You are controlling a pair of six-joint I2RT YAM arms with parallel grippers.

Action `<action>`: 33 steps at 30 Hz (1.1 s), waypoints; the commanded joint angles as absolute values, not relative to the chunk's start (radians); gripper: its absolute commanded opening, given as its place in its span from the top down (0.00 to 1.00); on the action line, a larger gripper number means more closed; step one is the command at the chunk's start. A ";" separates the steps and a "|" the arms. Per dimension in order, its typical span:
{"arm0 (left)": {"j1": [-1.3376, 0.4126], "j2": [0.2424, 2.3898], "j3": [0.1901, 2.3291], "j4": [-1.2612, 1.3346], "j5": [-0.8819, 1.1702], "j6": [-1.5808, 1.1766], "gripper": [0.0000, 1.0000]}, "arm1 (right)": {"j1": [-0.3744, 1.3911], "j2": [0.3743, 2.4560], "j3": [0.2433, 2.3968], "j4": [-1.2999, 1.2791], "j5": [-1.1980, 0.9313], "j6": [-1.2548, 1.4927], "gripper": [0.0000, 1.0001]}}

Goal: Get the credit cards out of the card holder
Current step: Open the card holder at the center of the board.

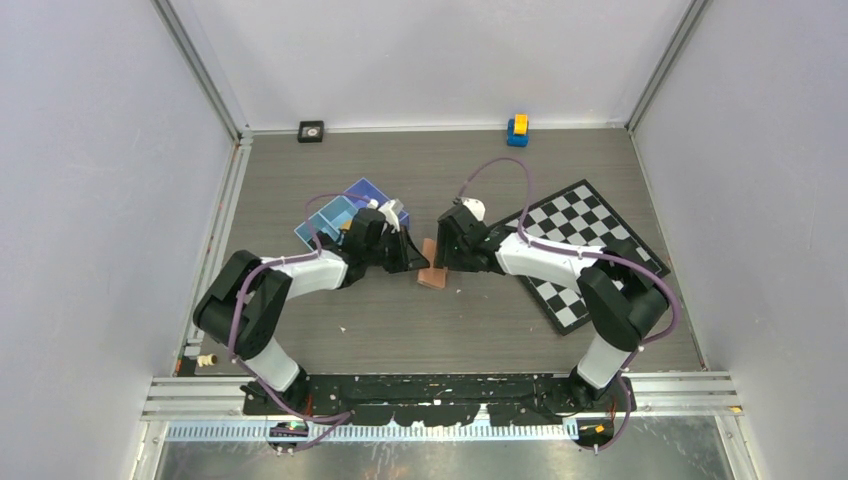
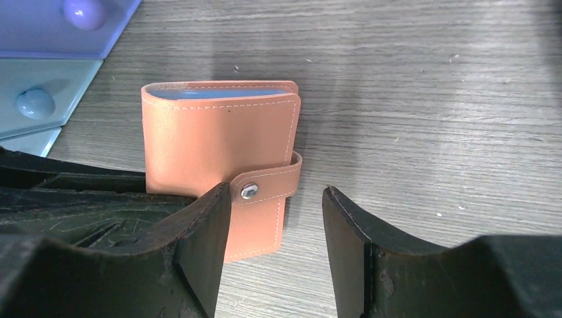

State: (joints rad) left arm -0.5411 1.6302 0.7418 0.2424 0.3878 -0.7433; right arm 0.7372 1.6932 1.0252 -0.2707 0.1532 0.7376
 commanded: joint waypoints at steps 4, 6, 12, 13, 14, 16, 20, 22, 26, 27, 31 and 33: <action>-0.541 1.477 0.708 0.202 0.264 -0.681 1.00 | 0.793 1.719 1.106 -0.465 0.537 0.690 0.43; -0.541 1.460 0.704 0.196 0.248 -0.674 1.00 | 0.793 1.720 1.112 -0.474 0.552 0.688 0.43; -0.541 1.464 0.710 0.192 0.256 -0.672 1.00 | 0.792 1.697 1.104 -0.479 0.595 0.680 0.44; -0.541 1.466 0.710 0.192 0.258 -0.672 1.00 | 0.791 1.692 1.101 -0.478 0.602 0.680 0.45; -0.541 1.467 0.711 0.192 0.261 -0.672 1.00 | 0.789 1.687 1.099 -0.477 0.603 0.682 0.45; -0.541 1.468 0.711 0.190 0.268 -0.672 1.00 | 0.783 1.673 1.086 -0.450 0.565 0.677 0.46; -0.541 1.470 0.712 0.198 0.281 -0.670 1.00 | 0.748 1.609 1.015 -0.326 0.395 0.657 0.46; -0.541 1.473 0.713 0.209 0.303 -0.671 1.00 | 0.721 1.576 0.960 -0.251 0.279 0.653 0.46; -0.542 1.479 0.711 0.230 0.331 -0.671 1.00 | 0.679 1.508 0.851 -0.065 0.048 0.655 0.42; -0.542 1.485 0.712 0.237 0.344 -0.673 1.00 | 0.679 1.495 0.833 -0.031 0.026 0.653 0.40; -0.541 1.519 0.724 0.247 0.383 -0.682 1.00 | 0.678 1.477 0.810 0.027 -0.029 0.650 0.34; -0.543 1.542 0.731 0.261 0.407 -0.691 1.00 | 0.680 1.487 0.810 0.044 -0.050 0.646 0.31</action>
